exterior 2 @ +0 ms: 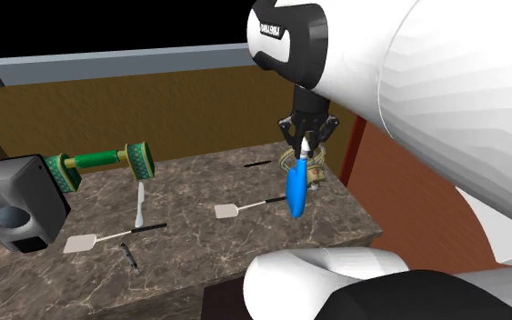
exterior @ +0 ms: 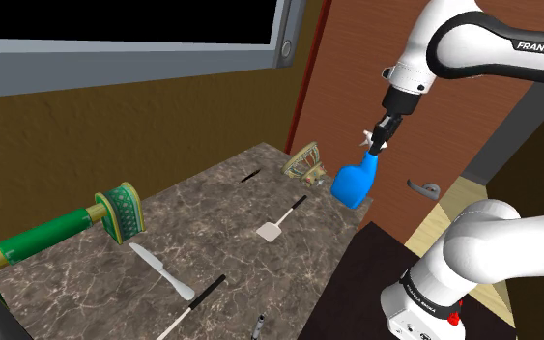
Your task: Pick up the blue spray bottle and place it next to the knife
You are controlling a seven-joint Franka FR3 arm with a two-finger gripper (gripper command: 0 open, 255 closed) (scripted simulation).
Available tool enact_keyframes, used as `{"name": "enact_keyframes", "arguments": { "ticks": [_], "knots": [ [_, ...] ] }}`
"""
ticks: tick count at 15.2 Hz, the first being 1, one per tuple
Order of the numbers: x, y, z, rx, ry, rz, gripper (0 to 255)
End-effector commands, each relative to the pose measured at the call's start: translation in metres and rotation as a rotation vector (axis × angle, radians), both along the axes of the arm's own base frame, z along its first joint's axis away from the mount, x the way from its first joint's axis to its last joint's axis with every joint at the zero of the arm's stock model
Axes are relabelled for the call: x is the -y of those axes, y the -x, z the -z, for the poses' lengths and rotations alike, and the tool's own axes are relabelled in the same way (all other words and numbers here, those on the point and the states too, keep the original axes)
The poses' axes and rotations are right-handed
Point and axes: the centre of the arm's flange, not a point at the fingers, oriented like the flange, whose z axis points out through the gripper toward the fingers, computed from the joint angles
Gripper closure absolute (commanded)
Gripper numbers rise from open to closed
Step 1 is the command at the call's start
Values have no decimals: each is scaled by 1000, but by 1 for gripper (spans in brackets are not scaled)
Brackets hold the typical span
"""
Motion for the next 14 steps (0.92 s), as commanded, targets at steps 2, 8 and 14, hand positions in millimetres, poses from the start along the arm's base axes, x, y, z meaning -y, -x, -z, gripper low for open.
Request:
{"name": "enact_keyframes", "arguments": {
  "ticks": [2, 8, 14],
  "knots": [
    [-1, 0, -17, 0, 0, 0, 255],
    [-1, 0, -49, 0, 0, 0, 255],
    [-1, 0, -80, 0, 0, 0, 255]
  ]
}}
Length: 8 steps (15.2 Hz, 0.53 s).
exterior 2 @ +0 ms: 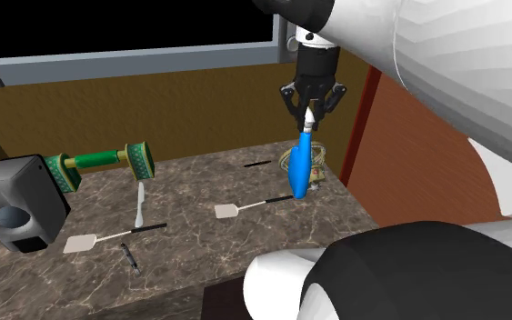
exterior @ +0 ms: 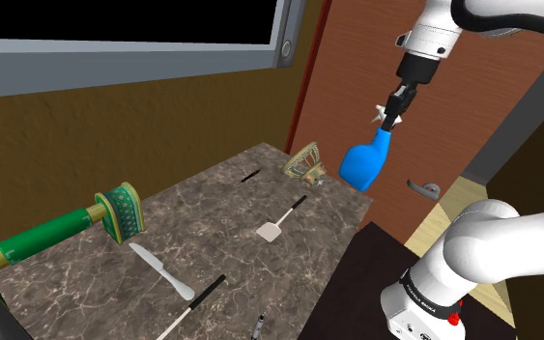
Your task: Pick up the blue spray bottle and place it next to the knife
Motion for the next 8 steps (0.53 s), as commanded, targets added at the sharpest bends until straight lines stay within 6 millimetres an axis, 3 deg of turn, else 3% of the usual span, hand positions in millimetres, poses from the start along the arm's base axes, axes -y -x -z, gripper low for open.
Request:
{"name": "enact_keyframes", "arguments": {
  "ticks": [1, 8],
  "knots": [
    [-1, 0, -12, 0, 0, 0, 255],
    [-1, 0, -49, 0, 0, 0, 255]
  ]
}}
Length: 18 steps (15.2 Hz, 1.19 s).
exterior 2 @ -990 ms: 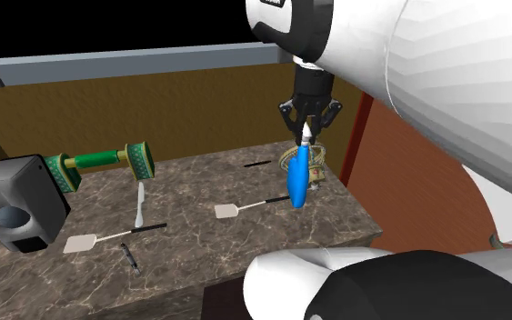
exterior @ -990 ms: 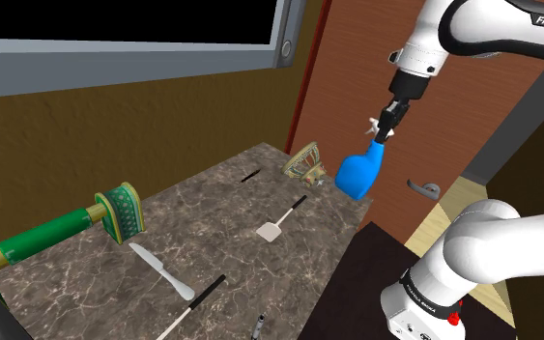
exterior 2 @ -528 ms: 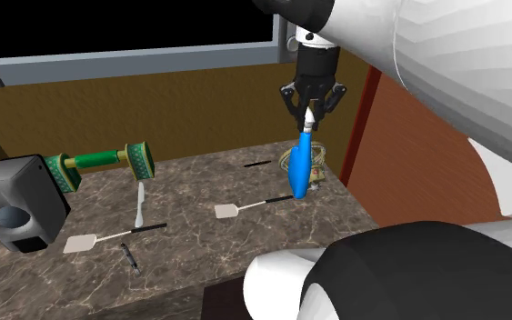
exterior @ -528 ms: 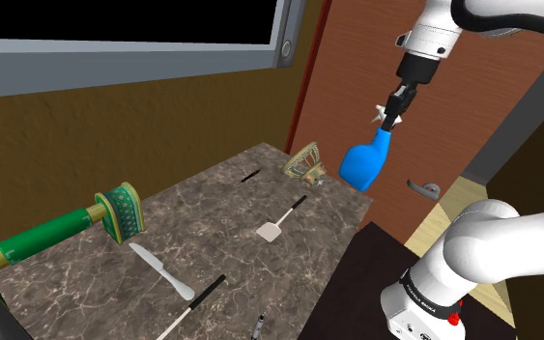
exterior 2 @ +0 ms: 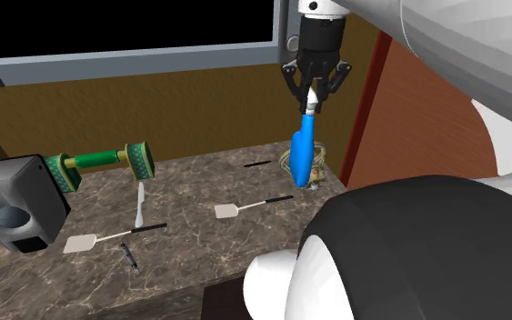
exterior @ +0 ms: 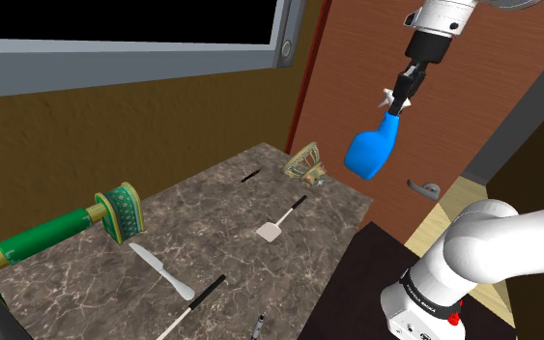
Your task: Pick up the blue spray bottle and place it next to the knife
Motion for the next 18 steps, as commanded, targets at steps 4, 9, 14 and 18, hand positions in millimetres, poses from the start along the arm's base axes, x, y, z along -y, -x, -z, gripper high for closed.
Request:
{"name": "enact_keyframes", "arguments": {
  "ticks": [4, 9, 14, 18],
  "knots": [
    [-1, 1, -27, 0, 0, 0, 255],
    [-1, 1, -54, 0, 0, 0, 255],
    [-1, 1, -78, 0, 0, 0, 255],
    [-42, -24, -57, 0, 0, 0, 255]
  ]
}}
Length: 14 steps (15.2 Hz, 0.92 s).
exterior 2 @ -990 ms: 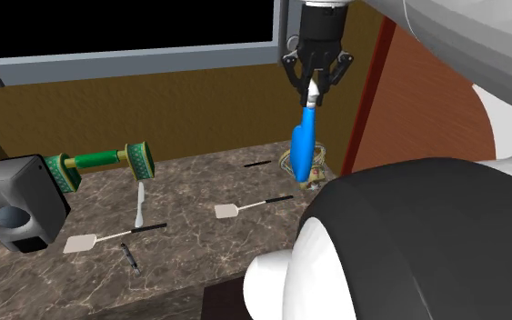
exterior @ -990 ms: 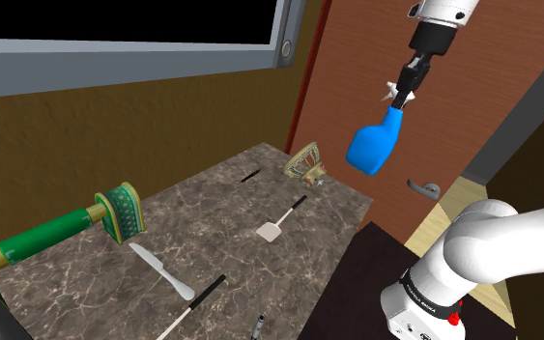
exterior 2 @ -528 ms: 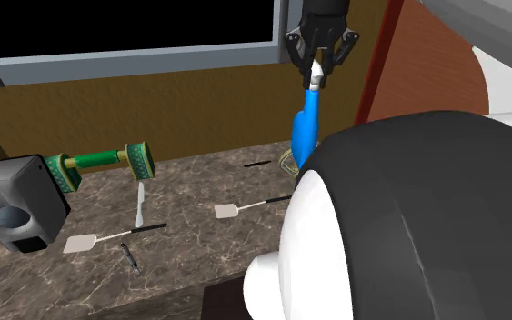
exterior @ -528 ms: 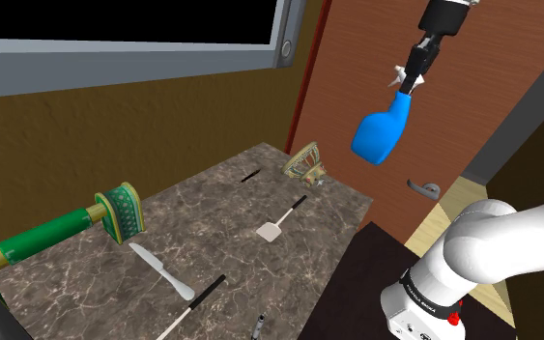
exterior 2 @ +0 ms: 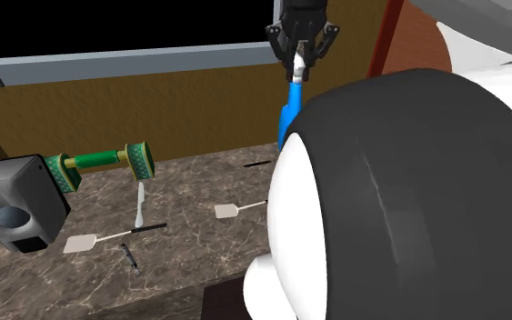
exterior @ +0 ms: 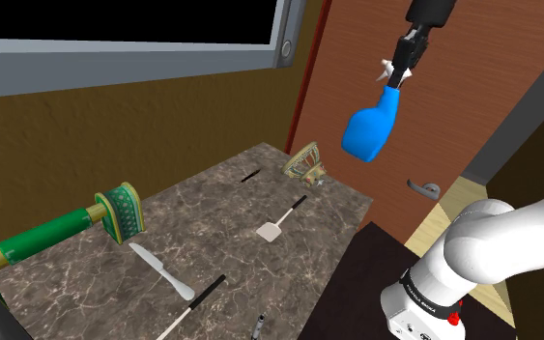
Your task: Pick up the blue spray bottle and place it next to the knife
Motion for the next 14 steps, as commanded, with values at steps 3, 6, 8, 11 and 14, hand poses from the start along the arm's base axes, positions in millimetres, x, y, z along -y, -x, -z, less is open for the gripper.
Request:
{"name": "enact_keyframes", "arguments": {
  "ticks": [3, 6, 8, 11, 14],
  "knots": [
    [-43, -23, 21, 1, 0, 1, 255],
    [-74, -41, 37, 1, 0, 1, 255],
    [-95, -54, 47, 1, 0, 1, 255],
    [-126, -72, 63, 1, 0, 1, 255],
    [-157, -90, 79, 1, 0, 1, 255]
  ]
}}
